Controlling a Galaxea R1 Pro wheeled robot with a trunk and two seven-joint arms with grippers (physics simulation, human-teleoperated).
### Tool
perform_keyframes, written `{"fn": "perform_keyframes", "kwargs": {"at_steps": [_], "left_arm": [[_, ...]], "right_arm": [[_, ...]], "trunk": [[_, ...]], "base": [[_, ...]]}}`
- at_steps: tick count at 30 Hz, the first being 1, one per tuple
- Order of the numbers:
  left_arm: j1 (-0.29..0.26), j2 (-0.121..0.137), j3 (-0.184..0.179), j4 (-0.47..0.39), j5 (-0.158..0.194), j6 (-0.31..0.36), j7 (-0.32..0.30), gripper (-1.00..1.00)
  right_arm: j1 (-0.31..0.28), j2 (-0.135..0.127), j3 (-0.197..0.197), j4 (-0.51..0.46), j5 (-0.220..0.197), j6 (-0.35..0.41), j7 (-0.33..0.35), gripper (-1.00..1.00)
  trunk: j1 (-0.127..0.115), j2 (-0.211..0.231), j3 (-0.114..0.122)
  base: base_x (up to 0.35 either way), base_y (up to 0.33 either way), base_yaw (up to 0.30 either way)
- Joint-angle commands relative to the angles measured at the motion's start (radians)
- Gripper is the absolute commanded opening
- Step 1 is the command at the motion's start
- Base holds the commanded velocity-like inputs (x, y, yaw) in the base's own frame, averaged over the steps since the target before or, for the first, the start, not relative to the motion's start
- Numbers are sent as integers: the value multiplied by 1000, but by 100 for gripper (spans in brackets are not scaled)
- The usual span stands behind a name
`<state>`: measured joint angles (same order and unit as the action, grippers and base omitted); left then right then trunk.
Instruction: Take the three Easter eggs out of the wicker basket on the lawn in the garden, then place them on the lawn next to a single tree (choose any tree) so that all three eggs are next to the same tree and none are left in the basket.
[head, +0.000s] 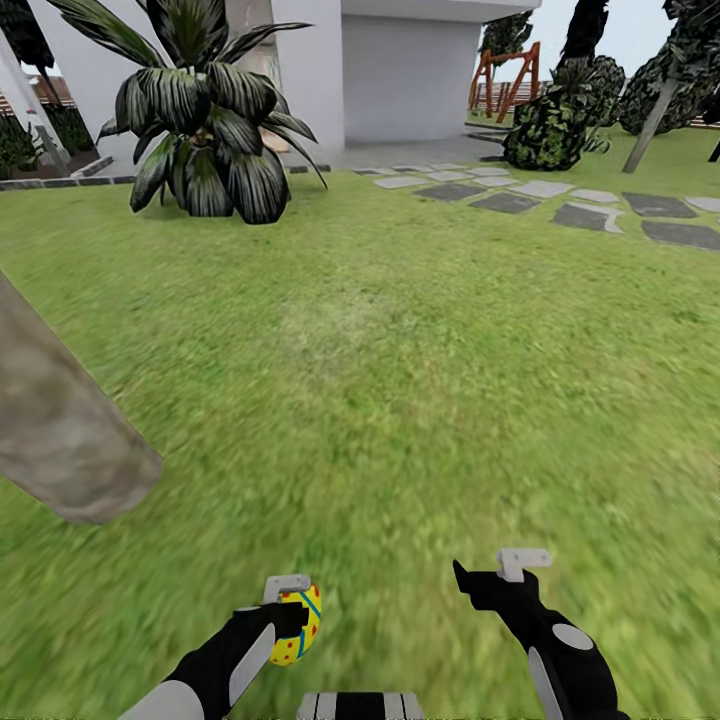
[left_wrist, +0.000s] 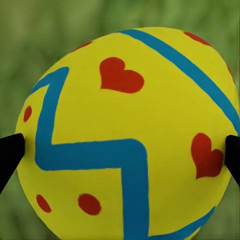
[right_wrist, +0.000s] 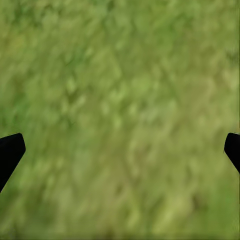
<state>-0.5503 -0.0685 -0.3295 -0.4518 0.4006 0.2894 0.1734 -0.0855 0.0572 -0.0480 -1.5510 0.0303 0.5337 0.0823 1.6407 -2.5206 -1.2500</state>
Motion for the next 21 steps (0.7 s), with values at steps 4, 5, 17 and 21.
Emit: {"fn": "perform_keyframes", "kwargs": {"at_steps": [4, 5, 17, 21], "left_arm": [[0, 1, -8, -2, 9, 2, 9, -100], [0, 1, -8, -2, 10, -1, 9, -100], [1, 1, -8, -2, 9, -12, 9, -100], [1, 1, -8, -2, 10, -12, 9, -100]], "right_arm": [[0, 1, -3, -1, 3, 5, 8, 100], [0, 1, -3, -1, 3, 5, 8, 100], [0, 1, -3, -1, 3, 6, 8, 100], [0, 1, -2, -1, 3, 6, 8, 100]], "trunk": [[2, -1, -16], [2, -2, -20], [3, -2, -32], [5, -3, -47]], "base": [[0, 0, 0], [0, 0, 0], [0, 0, 0], [0, 0, 0]]}}
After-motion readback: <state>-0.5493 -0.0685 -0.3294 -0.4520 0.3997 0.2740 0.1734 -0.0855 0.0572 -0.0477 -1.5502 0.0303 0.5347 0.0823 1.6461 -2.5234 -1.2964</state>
